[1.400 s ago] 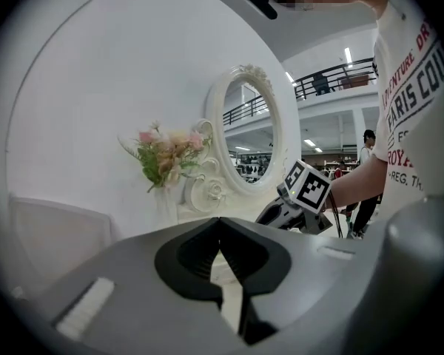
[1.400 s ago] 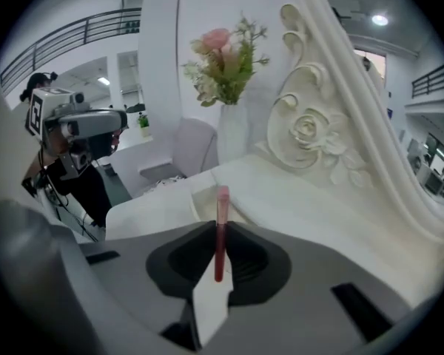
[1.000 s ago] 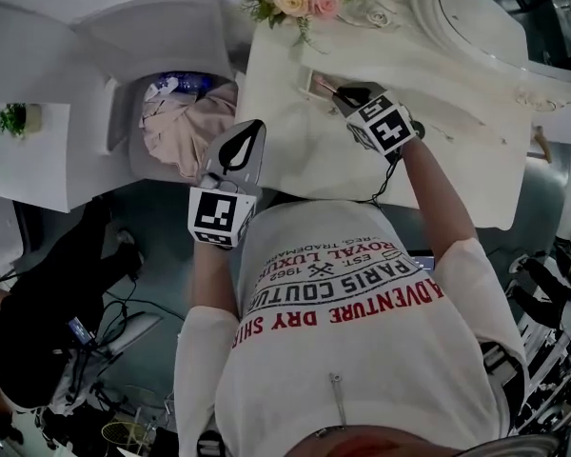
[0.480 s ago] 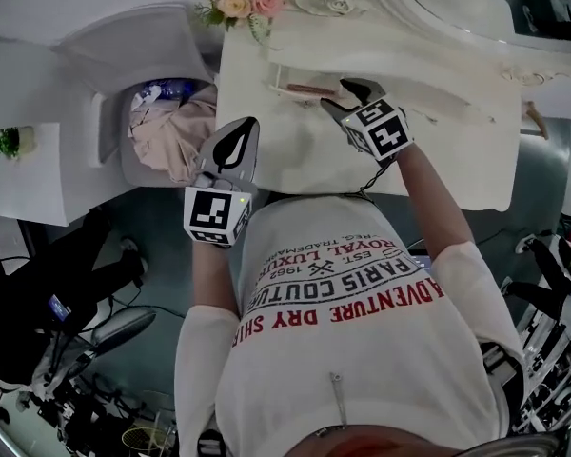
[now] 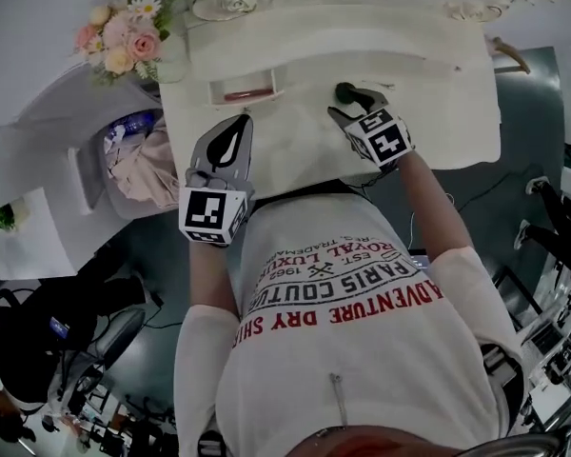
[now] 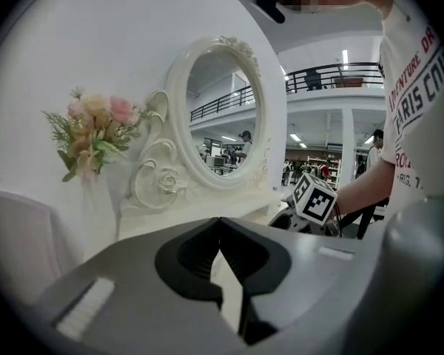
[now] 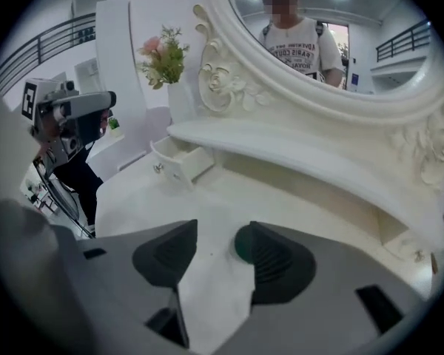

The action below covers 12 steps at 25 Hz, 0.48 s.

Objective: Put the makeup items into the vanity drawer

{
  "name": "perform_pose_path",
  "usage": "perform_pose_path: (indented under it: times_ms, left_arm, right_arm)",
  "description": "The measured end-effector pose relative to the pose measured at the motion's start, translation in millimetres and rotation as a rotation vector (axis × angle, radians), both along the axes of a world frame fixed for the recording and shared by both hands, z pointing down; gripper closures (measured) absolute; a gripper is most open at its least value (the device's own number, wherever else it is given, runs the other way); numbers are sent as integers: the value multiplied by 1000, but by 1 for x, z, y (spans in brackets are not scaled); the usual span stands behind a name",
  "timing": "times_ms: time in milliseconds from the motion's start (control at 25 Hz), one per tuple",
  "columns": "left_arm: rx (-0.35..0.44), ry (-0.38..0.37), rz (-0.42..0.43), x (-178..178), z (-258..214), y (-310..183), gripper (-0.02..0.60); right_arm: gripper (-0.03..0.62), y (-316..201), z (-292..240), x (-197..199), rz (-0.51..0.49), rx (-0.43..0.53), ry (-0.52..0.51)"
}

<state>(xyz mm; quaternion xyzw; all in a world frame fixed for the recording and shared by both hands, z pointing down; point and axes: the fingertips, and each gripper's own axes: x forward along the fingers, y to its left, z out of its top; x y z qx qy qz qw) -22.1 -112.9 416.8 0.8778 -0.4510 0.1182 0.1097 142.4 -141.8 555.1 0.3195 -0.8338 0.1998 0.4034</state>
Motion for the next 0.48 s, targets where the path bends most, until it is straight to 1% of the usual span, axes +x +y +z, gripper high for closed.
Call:
perform_pose_path:
  times_ms: [80,200,360,480]
  left_arm:
    - [-19,-3,26,13,5,-2,571]
    - [-46,-13,51,24,12,-2,571]
    - [-73,-13,60,33,23,-1,571]
    - [-89,-13,61,36,30,-1,571]
  right_arm:
    - [393,4,7,11,26,-19,-2]
    - [393,5,17,17,43,-26,-3]
    - [393,-3,32,19,56,-26,10]
    - [396,-11,46,21,87,-42,23]
